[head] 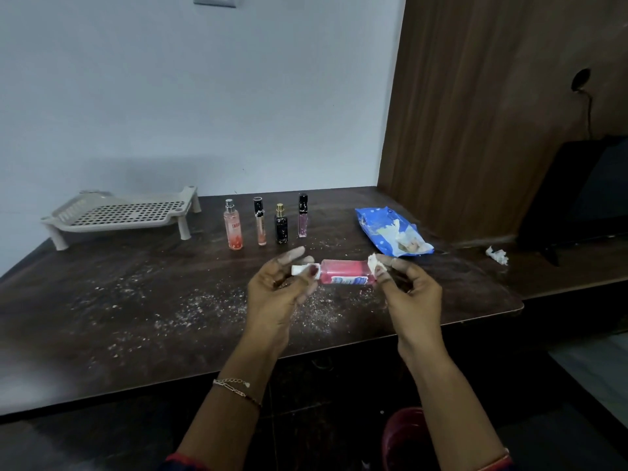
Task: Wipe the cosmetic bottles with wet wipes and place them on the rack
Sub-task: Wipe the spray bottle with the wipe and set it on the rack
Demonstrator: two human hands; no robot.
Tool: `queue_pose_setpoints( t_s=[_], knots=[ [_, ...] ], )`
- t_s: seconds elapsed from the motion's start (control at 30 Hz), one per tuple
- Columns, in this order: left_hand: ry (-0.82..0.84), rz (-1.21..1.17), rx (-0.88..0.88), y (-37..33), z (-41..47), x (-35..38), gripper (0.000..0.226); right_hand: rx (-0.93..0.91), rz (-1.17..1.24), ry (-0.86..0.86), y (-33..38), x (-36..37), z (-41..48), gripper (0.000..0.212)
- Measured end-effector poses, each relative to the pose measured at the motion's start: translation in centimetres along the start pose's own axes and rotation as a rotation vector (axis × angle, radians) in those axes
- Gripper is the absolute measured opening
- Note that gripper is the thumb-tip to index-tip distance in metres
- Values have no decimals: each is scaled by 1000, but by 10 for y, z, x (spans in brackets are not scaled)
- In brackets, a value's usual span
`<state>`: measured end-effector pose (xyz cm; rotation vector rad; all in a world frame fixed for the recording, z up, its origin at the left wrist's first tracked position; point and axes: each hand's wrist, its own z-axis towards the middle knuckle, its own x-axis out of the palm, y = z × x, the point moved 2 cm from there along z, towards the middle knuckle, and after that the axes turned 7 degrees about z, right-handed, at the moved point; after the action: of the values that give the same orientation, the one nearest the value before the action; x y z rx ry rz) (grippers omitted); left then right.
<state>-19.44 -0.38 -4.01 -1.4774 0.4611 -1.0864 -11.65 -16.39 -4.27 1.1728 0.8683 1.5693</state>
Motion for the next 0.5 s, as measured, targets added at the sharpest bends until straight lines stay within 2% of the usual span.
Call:
queue_pose_setpoints(
  t_s=[0.1,0.2,0.3,0.43,0.5],
  knots=[
    [47,192,20,-1,0,-1,38,-57,-61,-16,9,3,8,14],
    [-3,179,70,0,-4,5,29,-482,-411,-34,26,11,3,18],
    [-78,112,79,4,-6,11,18,-831,-656,102,31,27,-14,29],
    [-135,4,46,5,-7,13,13,-958,-872,283,19,40,-29,28],
    [-132,-40,0,4,-10,11,14,-955,-858,274,19,34,-22,30]
  ],
)
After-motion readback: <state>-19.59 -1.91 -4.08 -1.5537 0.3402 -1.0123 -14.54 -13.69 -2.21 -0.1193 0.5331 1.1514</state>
